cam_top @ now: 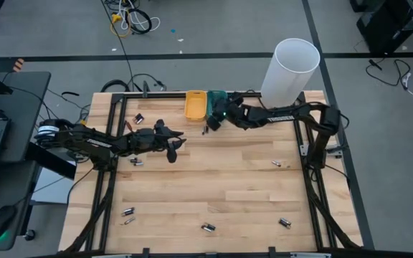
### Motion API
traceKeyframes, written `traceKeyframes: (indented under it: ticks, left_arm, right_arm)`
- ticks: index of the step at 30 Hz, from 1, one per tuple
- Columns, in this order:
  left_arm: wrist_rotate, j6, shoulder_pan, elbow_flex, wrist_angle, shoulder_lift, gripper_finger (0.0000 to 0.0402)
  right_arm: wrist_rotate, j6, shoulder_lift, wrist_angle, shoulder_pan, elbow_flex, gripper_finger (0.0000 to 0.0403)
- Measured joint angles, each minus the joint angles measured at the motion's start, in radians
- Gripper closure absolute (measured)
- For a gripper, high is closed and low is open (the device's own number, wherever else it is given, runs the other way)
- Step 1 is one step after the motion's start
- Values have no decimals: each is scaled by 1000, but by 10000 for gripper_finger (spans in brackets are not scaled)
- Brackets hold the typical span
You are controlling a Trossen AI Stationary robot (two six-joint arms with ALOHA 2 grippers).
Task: Sort batteries
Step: Put the black battery into the green bin
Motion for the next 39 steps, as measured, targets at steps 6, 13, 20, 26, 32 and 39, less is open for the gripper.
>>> traceKeyframes:
  ticks: [6, 13, 20, 26, 32, 39]
  left_arm:
    - [0, 4, 0, 0, -14, 0, 237]
    - [0, 5, 0, 0, -18, 0, 237]
    - [0, 3, 0, 0, -16, 0, 237]
    - [0, 1, 0, 0, 29, 0, 237]
    - [0, 1, 0, 0, 75, 0, 237]
    - [0, 1, 0, 0, 76, 0, 237]
  right_arm:
    - [46, 32, -86, -272, 127, 0, 261]
    - [-30, 345, -174, -772, 393, 0, 261]
    - [-235, 730, -182, -1006, 718, 0, 262]
    - [-482, 940, -159, -1056, 961, 0, 262]
    - [-633, 1184, -156, -1003, 1140, 0, 286]
    - [-583, 1414, -149, -890, 1271, 0, 331]
